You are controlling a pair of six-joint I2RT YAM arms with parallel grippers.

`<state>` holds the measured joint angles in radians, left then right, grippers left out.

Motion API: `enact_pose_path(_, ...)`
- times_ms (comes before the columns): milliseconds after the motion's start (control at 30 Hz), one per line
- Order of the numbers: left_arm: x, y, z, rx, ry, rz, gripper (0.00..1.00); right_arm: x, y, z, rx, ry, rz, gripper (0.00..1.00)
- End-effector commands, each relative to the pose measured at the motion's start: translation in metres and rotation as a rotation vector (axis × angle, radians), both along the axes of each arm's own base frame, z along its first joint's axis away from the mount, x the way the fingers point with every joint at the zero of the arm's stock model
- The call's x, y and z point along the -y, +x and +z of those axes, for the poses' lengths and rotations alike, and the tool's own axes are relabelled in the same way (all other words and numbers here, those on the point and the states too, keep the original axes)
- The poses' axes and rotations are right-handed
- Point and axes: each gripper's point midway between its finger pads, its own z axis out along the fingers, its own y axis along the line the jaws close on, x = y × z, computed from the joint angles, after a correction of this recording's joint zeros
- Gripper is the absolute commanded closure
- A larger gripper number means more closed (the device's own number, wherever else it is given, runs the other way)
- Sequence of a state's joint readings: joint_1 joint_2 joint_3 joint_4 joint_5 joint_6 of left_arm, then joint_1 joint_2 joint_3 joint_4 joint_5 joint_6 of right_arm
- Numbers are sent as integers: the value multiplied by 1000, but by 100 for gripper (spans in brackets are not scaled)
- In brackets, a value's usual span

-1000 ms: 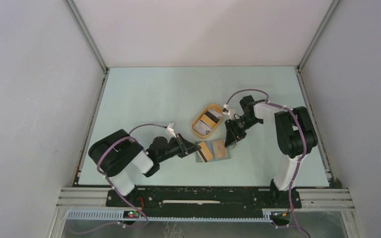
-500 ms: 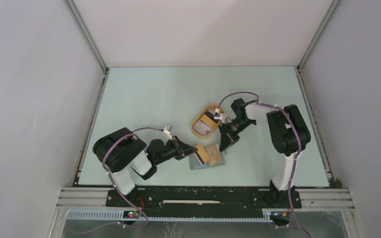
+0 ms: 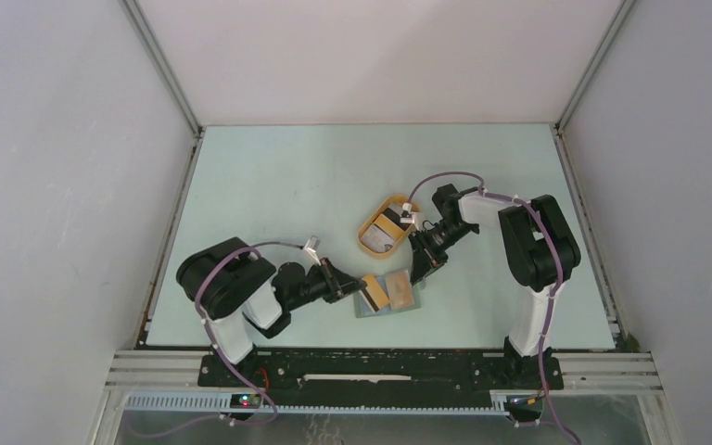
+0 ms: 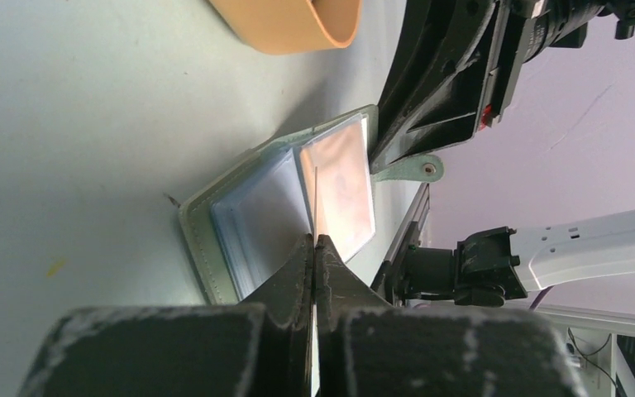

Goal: Put the credit cards into the card holder
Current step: Insert the credit card into the card holder.

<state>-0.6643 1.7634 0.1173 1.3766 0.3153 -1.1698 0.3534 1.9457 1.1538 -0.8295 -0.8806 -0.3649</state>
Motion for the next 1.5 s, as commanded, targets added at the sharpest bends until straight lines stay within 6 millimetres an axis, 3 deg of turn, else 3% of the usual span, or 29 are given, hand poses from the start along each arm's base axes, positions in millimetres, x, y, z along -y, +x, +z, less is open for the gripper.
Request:
enact_pose_path(0,3,2,5,32,-17,-21,100,-4,6,3,14,15,12,76)
enact_pose_path(867,10,-1,23,77,-80,-62,100,-5,4,1,6,10,22,75)
enact_pose_path(1467,16,4,6,20,-64,-66,100,-5,4,2,6,14,21,75)
